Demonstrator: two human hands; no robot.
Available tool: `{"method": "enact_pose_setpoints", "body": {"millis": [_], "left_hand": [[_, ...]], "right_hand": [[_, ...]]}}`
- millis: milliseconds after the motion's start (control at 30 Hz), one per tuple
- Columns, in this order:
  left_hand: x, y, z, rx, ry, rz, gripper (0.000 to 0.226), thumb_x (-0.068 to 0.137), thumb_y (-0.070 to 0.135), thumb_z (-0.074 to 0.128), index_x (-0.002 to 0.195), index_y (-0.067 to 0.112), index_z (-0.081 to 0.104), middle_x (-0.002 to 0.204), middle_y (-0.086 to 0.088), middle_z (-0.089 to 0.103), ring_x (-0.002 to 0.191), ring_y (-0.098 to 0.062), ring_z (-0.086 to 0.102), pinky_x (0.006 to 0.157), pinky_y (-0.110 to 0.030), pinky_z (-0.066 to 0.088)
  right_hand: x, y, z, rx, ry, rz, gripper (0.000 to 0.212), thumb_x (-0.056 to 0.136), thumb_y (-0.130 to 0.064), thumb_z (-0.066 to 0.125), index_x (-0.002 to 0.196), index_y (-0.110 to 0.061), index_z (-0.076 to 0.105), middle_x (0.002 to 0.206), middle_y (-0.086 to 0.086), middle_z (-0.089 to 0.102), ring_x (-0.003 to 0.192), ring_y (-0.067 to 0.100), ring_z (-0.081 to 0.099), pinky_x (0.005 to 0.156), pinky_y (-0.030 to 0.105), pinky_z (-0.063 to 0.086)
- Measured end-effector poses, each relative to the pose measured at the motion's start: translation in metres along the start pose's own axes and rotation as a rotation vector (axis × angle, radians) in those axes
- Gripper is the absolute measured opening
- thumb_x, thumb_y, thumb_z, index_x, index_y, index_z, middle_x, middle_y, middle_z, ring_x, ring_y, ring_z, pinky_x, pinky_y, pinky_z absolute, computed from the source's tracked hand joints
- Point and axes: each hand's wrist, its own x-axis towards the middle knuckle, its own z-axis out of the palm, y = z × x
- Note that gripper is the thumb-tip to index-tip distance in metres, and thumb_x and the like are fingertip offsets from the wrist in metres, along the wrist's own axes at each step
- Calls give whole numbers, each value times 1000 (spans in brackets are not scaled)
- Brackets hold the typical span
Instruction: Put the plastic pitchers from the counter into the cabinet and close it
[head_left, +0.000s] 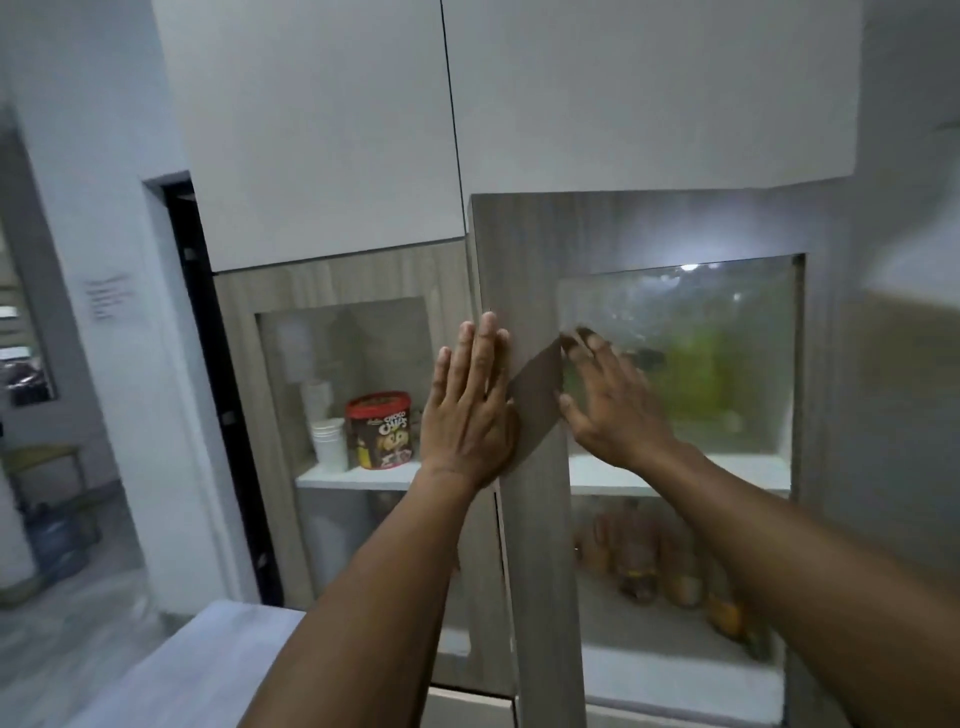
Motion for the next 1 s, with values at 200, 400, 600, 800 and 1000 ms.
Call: {"method": "enact_pose_setpoints", "body": {"millis": [200, 400, 600, 800, 1000], "left_hand": [[23, -38, 75, 59, -209, -38, 80, 94, 32, 30, 160, 9, -8, 168, -11, -21, 155, -27, -21, 126, -48, -9], [52, -51, 127, -1, -376, -118, 89, 97, 38, 39, 157, 10, -19, 163, -10, -35, 151, -24, -32, 126, -47, -9], [69, -67, 187, 6, -523, -106, 95, 97, 48, 45, 158, 11, -18, 164, -9, -32, 152, -25, -28, 126, -47, -11], [88, -83, 236, 20, -632, -77, 93, 97, 51, 46, 160, 13, -12, 168, -9, -22, 153, -28, -26, 125, -49, -12], [82, -96, 261, -11, -628, -43, 110, 91, 43, 64, 157, 16, -19, 163, -4, -33, 150, -26, -30, 125, -47, -7]], "right_hand": [[49, 12, 49, -133, -189, 17, 77, 92, -47, 51, 158, -32, 15, 169, -6, -8, 155, 23, 5, 117, 50, 26], [89, 29, 97, -176, -284, 36, 84, 90, -43, 56, 159, -33, 9, 165, -7, -26, 154, 18, -14, 118, 52, 27], [121, 51, 145, -213, -355, 60, 88, 88, -42, 60, 159, -34, 9, 162, -4, -34, 151, 21, -26, 120, 56, 19], [152, 66, 179, -235, -361, 113, 90, 86, -44, 62, 159, -33, 10, 160, 0, -38, 149, 24, -30, 120, 59, 13], [153, 77, 205, -321, -237, 86, 90, 84, -45, 60, 158, -32, 11, 156, 1, -45, 147, 26, -34, 116, 63, 16]]}}
